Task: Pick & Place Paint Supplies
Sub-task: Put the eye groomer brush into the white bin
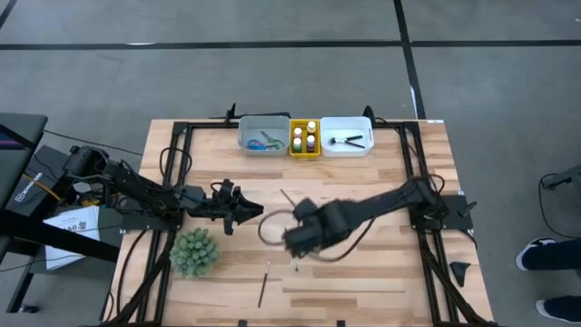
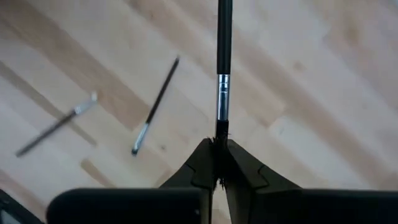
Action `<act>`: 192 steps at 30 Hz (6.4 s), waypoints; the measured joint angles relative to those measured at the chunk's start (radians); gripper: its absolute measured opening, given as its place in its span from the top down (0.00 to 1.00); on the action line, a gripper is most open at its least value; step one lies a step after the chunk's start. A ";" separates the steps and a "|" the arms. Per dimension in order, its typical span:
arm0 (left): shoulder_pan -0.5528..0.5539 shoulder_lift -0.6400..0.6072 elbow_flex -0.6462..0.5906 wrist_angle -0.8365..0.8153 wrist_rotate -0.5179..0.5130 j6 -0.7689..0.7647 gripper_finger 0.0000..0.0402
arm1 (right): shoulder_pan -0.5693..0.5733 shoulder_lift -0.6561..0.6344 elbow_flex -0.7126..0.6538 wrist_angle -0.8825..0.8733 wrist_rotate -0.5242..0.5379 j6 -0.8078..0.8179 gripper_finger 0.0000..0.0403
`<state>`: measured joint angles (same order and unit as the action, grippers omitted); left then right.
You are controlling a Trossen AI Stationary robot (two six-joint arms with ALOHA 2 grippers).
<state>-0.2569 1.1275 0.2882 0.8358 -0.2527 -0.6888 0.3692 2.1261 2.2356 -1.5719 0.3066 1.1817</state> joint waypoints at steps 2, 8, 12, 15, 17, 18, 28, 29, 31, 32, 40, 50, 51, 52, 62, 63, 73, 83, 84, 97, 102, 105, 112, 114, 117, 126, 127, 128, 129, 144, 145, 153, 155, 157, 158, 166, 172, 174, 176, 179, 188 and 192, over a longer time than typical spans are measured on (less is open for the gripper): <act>0.000 0.000 0.000 -0.008 0.000 0.000 0.78 | -0.018 -0.042 0.000 0.001 0.017 -0.041 0.97; 0.000 0.000 0.000 -0.037 0.000 0.000 0.78 | -0.066 -0.142 0.001 0.001 0.030 -0.225 0.97; -0.020 0.000 0.000 -0.057 0.000 0.000 0.78 | -0.105 -0.194 0.001 0.001 0.034 -0.355 0.97; -0.035 0.000 0.000 -0.064 0.000 0.002 0.78 | -0.141 -0.224 0.000 0.001 0.035 -0.494 0.97; -0.039 0.000 0.000 -0.073 0.000 0.002 0.78 | -0.167 -0.238 0.001 0.001 0.035 -0.599 0.97; -0.040 0.000 0.000 -0.079 0.000 0.002 0.78 | -0.183 -0.243 0.001 0.001 0.036 -0.651 0.97; -0.039 0.000 0.000 -0.083 0.000 -0.007 0.78 | -0.384 -0.249 0.000 0.001 0.064 -0.997 0.97; -0.039 0.000 0.000 -0.083 -0.001 -0.007 0.78 | -0.405 -0.249 0.000 0.001 0.063 -1.027 0.97; -0.039 0.000 0.000 -0.089 -0.011 -0.008 0.78 | -0.449 -0.249 0.000 0.001 0.063 -1.084 0.97; -0.039 0.000 0.000 -0.093 -0.017 -0.008 0.78 | -0.469 -0.249 0.000 0.001 0.063 -1.116 0.97; -0.039 0.000 0.000 -0.105 -0.130 -0.005 0.78 | -0.632 -0.249 0.000 0.001 0.056 -1.318 0.97; 0.000 0.000 0.000 -0.104 -0.188 0.008 0.78 | -0.819 -0.249 0.000 0.019 -0.117 -1.484 0.97; 0.005 0.000 0.000 -0.104 -0.188 0.008 0.78 | -0.839 -0.249 0.000 0.021 -0.139 -1.499 0.97; 0.010 0.000 0.000 -0.104 -0.188 0.009 0.78 | -0.859 -0.249 0.000 0.024 -0.158 -1.510 0.97; 0.060 0.000 0.000 -0.104 -0.188 0.011 0.78 | -1.075 -0.249 0.000 0.081 -0.418 -1.567 0.97; 0.065 0.000 0.000 -0.104 -0.188 0.011 0.78 | -1.093 -0.249 0.000 0.089 -0.419 -1.568 0.97; 0.125 0.000 0.000 -0.104 -0.188 0.011 0.78 | -1.221 -0.251 -0.020 0.094 -0.443 -1.452 0.97; 0.154 0.000 0.000 -0.103 -0.188 0.011 0.78 | -1.098 -0.432 -0.319 0.232 -0.440 -1.264 0.97; 0.154 0.000 0.000 -0.103 -0.188 0.011 0.78 | -1.080 -0.479 -0.374 0.268 -0.440 -1.263 0.97; 0.154 0.000 0.000 -0.103 -0.188 0.010 0.78 | -0.984 -0.931 -1.067 0.737 -0.467 -1.437 0.97; 0.154 0.000 0.000 -0.104 -0.188 0.003 0.78 | -1.035 -0.906 -1.196 0.833 -0.465 -1.576 0.97; 0.154 0.000 0.000 -0.103 -0.188 -0.001 0.78 | -1.079 -0.851 -1.218 0.877 -0.466 -1.604 0.97; 0.154 0.000 0.000 -0.103 -0.188 -0.008 0.78 | -1.195 -0.725 -1.248 0.922 -0.512 -1.684 0.97; 0.154 0.000 0.000 -0.103 -0.188 -0.024 0.78 | -1.221 -0.694 -1.246 0.929 -0.519 -1.691 0.97; 0.154 0.000 0.000 -0.103 -0.194 -0.028 0.78 | -1.264 -0.649 -1.246 0.926 -0.517 -1.697 0.97; 0.154 0.000 0.000 -0.103 -0.238 -0.035 0.78 | -1.337 -0.574 -1.246 0.945 -0.518 -1.699 0.97; 0.154 0.000 0.000 -0.103 -0.241 -0.035 0.78 | -1.340 -0.569 -1.246 0.947 -0.518 -1.704 0.97; 0.154 0.000 0.000 -0.103 -0.247 -0.035 0.78 | -1.341 -0.564 -1.246 0.950 -0.519 -1.706 0.97; 0.154 0.000 0.000 -0.103 -0.250 -0.035 0.78 | -1.341 -0.557 -1.246 0.955 -0.519 -1.706 0.97; 0.154 0.000 0.000 -0.103 -0.256 -0.052 0.78 | -1.341 -0.534 -1.246 0.993 -0.519 -1.706 0.97; 0.154 0.000 0.000 -0.103 -0.256 -0.052 0.78 | -1.341 -0.534 -1.246 0.993 -0.519 -1.706 0.97; 0.154 0.000 0.000 -0.103 -0.256 -0.053 0.78 | -1.341 -0.534 -1.246 0.983 -0.519 -1.705 0.96; 0.154 0.000 0.000 -0.103 -0.256 -0.053 0.78 | -1.340 -0.534 -1.246 0.977 -0.519 -1.705 0.95; 0.154 0.000 0.000 -0.103 -0.256 -0.053 0.78 | -1.340 -0.534 -1.246 0.977 -0.519 -1.705 0.94; 0.154 0.000 0.000 -0.103 -0.256 -0.053 0.78 | -1.340 -0.534 -1.246 0.978 -0.519 -1.704 0.93; 0.154 0.000 0.000 -0.103 -0.256 -0.053 0.78 | -1.339 -0.534 -1.246 0.988 -0.520 -1.679 0.88; 0.154 0.000 0.000 -0.103 -0.256 -0.053 0.78 | -1.339 -0.534 -1.246 1.002 -0.520 -1.678 0.87; 0.154 0.000 0.000 -0.103 -0.256 -0.053 0.78 | -1.339 -0.534 -1.246 1.005 -0.520 -1.675 0.87; 0.153 0.000 0.000 -0.103 -0.256 -0.053 0.78 | -1.339 -0.534 -1.246 1.010 -0.520 -1.664 0.87; 0.154 0.000 0.000 -0.103 -0.256 -0.053 0.78 | -1.339 -0.534 -1.246 1.014 -0.520 -1.652 0.87; 0.154 0.000 0.000 -0.103 -0.256 -0.053 0.78 | -1.339 -0.535 -1.246 1.007 -0.546 -1.651 0.87; 0.153 0.000 0.000 -0.103 -0.256 -0.053 0.78 | -1.339 -0.535 -1.246 1.008 -0.570 -1.643 0.87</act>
<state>-0.1036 1.1271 0.2882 0.7326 -0.5083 -0.7414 -0.9703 1.5913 0.9896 -0.5636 -0.2636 -0.4612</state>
